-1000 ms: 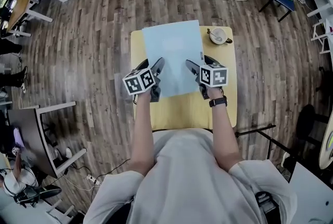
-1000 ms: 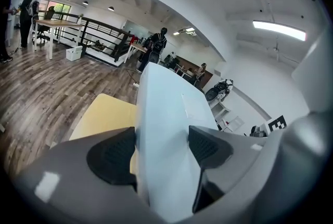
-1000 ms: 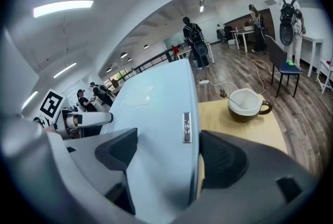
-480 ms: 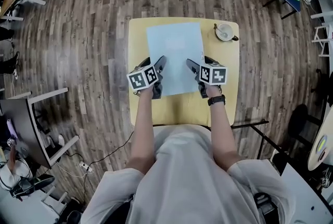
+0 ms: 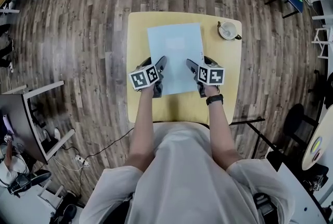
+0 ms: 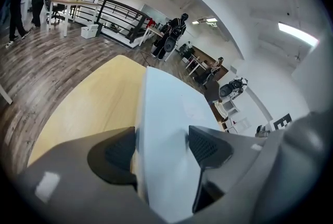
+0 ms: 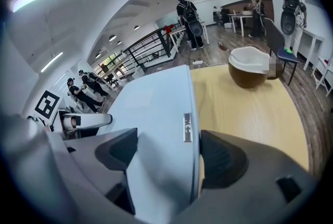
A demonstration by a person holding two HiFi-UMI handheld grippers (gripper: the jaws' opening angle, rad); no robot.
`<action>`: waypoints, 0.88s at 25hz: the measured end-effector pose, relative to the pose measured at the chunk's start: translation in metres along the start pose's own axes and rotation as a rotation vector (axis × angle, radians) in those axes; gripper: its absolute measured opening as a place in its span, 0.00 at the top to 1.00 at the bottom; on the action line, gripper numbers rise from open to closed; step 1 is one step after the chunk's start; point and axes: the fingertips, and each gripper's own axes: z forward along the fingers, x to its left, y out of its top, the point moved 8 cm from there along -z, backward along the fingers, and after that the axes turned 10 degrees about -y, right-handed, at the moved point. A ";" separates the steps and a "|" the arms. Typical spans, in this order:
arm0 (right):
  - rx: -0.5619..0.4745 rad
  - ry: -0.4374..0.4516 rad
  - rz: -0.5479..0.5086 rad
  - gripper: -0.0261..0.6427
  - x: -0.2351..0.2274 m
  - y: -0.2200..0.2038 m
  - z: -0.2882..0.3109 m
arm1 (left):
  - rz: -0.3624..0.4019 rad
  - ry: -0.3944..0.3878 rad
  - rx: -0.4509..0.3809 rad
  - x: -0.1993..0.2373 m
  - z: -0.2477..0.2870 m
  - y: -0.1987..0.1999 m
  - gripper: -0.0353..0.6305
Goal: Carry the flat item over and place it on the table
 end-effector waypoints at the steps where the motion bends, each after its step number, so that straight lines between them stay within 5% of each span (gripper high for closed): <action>1: -0.006 -0.002 -0.013 0.45 0.001 -0.001 0.002 | 0.000 -0.003 -0.003 0.002 0.001 -0.002 0.48; 11: -0.085 0.005 -0.020 0.45 0.003 -0.005 0.008 | -0.005 0.001 -0.032 0.010 0.003 -0.004 0.48; 22: -0.051 -0.020 -0.003 0.45 -0.006 0.001 0.001 | 0.024 0.008 -0.001 0.004 -0.004 -0.002 0.48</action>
